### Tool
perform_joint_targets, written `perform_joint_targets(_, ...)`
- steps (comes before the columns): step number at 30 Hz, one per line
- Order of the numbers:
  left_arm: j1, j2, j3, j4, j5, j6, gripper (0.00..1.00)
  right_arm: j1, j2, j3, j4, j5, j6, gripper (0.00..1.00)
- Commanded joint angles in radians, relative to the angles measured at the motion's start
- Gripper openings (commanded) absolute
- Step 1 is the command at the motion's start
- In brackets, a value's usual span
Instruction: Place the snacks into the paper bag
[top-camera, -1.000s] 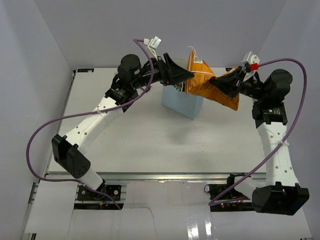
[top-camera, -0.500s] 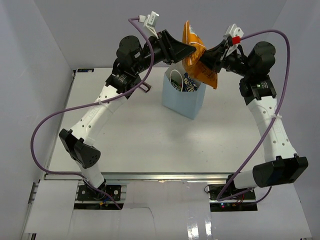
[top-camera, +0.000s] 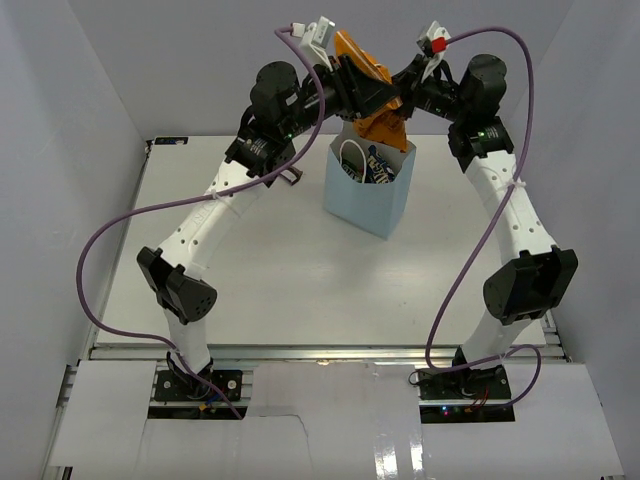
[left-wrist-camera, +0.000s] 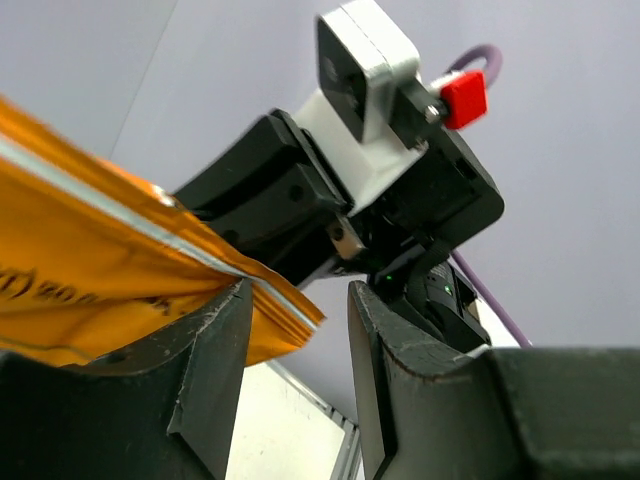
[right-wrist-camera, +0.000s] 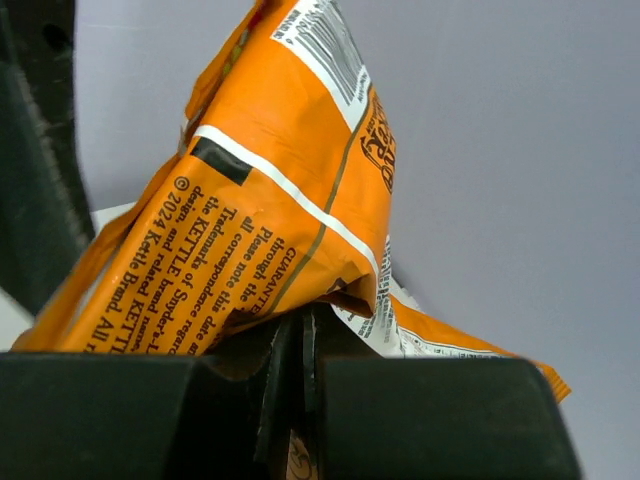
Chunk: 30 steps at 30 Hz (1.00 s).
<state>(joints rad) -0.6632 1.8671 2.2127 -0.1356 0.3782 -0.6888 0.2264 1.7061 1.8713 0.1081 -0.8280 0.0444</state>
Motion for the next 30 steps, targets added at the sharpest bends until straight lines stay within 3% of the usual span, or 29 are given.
perform_joint_targets(1,-0.026,-0.032,-0.034,0.005,0.030,0.015,0.53,0.036,0.003,0.049,0.122,-0.016,0.043,0.08)
perform_joint_targets(11,-0.026,-0.102,-0.137,0.057,0.030,0.012,0.53,0.050,0.041,0.026,0.264,-0.069,0.215,0.08)
perform_joint_targets(30,-0.026,-0.192,-0.251,0.128,0.024,-0.011,0.52,0.136,0.023,0.081,0.251,-0.031,0.216,0.08)
